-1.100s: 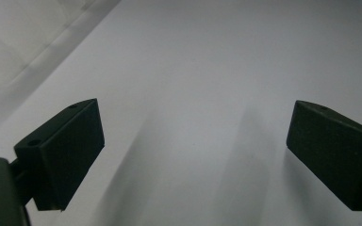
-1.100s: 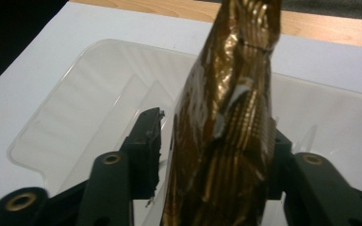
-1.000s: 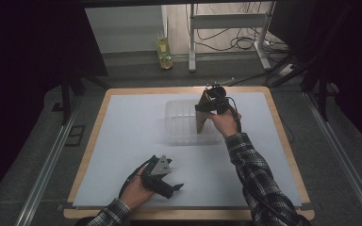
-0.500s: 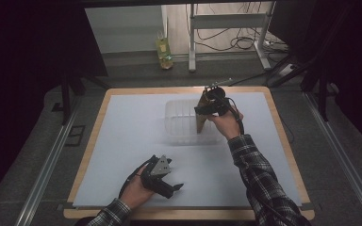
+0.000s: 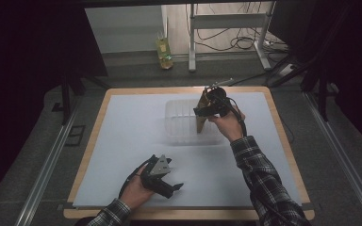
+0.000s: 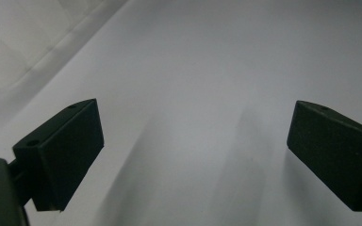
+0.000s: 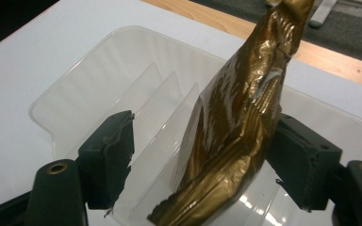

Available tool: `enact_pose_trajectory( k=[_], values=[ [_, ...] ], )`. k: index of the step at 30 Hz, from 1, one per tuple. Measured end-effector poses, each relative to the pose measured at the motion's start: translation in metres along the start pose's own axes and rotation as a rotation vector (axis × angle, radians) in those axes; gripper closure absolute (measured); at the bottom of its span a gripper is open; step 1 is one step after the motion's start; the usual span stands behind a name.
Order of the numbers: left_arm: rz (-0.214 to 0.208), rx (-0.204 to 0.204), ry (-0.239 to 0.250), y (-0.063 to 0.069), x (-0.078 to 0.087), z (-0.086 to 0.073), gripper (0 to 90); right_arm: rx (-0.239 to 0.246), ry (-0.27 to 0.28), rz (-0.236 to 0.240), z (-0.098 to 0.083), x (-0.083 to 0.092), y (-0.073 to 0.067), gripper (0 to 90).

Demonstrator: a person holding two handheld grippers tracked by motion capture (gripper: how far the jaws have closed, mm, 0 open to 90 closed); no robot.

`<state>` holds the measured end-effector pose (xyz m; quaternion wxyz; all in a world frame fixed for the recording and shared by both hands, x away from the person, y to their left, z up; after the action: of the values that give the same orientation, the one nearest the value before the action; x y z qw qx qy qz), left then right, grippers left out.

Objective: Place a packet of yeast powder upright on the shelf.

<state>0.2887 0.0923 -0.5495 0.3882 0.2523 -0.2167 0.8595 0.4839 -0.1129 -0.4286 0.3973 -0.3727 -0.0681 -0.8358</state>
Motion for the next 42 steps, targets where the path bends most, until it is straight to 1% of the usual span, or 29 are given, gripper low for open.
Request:
enact_pose_trajectory(
  k=[7, 9, 10, 12, 14, 17, 19, 21, 22, 25, 28, 30, 32, 34, 37, 42],
  values=[
    [0.002, 0.015, 0.009, -0.001, 0.000, 0.000, 2.6, 0.015, 0.007, -0.001, -0.001, 0.006, -0.003, 23.6],
    [-0.001, 0.022, 0.013, -0.002, 0.001, 0.000, 2.1, 0.033, 0.006, -0.011, -0.002, 0.009, -0.005, 22.3],
    [-0.002, 0.025, 0.014, -0.002, 0.001, 0.000, 2.1, 0.033, 0.006, -0.011, -0.002, 0.009, -0.005, 22.3],
    [-0.005, 0.025, 0.021, -0.002, 0.001, 0.000, 1.8, 0.044, 0.010, -0.013, -0.003, 0.012, -0.006, 21.6],
    [-0.003, 0.022, 0.027, -0.002, 0.002, 0.001, 1.8, 0.044, 0.014, -0.009, -0.003, 0.014, -0.006, 21.4],
    [0.015, 0.006, 0.024, -0.002, 0.002, 0.001, 2.0, 0.050, 0.023, 0.002, -0.005, 0.017, -0.007, 19.9],
    [0.017, 0.001, 0.020, -0.003, 0.002, 0.001, 2.2, 0.057, 0.026, 0.003, -0.006, 0.020, -0.007, 18.4],
    [0.019, 0.007, 0.022, -0.003, 0.001, 0.001, 2.2, 0.062, 0.031, 0.011, -0.007, 0.022, -0.007, 17.3],
    [0.018, 0.012, 0.024, -0.003, 0.002, 0.001, 2.5, 0.067, 0.036, 0.026, -0.009, 0.024, -0.008, 15.4],
    [0.015, 0.021, 0.033, -0.003, 0.002, 0.002, 2.9, 0.067, 0.045, 0.038, -0.010, 0.027, -0.007, 14.2],
    [0.013, 0.036, 0.045, -0.003, 0.003, 0.001, 3.2, 0.071, 0.052, 0.059, -0.013, 0.031, -0.009, 12.0],
    [0.010, 0.039, 0.051, -0.003, 0.003, 0.001, 2.5, 0.077, 0.050, 0.066, -0.014, 0.033, -0.010, 11.1],
    [0.009, 0.045, 0.069, -0.003, 0.004, 0.002, 2.0, 0.085, 0.049, 0.069, -0.015, 0.034, -0.010, 10.8],
    [0.012, 0.043, 0.075, -0.003, 0.004, 0.003, 1.6, 0.090, 0.049, 0.078, -0.018, 0.035, -0.011, 10.2],
    [0.024, 0.036, 0.072, -0.003, 0.005, 0.003, 1.4, 0.095, 0.052, 0.079, -0.020, 0.037, -0.012, 9.9],
    [0.031, 0.029, 0.070, -0.003, 0.005, 0.003, 0.8, 0.110, 0.058, 0.089, -0.025, 0.041, -0.014, 9.3]
  ],
)
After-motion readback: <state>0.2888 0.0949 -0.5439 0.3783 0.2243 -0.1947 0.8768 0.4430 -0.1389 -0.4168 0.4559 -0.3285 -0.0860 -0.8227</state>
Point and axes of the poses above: each handheld gripper's, and its own axes: x roughly backward along the jaws, z roughly out of its top, y roughly to its right, the point moved 2 cm from there along -x, roughly forward along the jaws, and after that the axes turned 11 degrees about z, right-handed, at the moved point
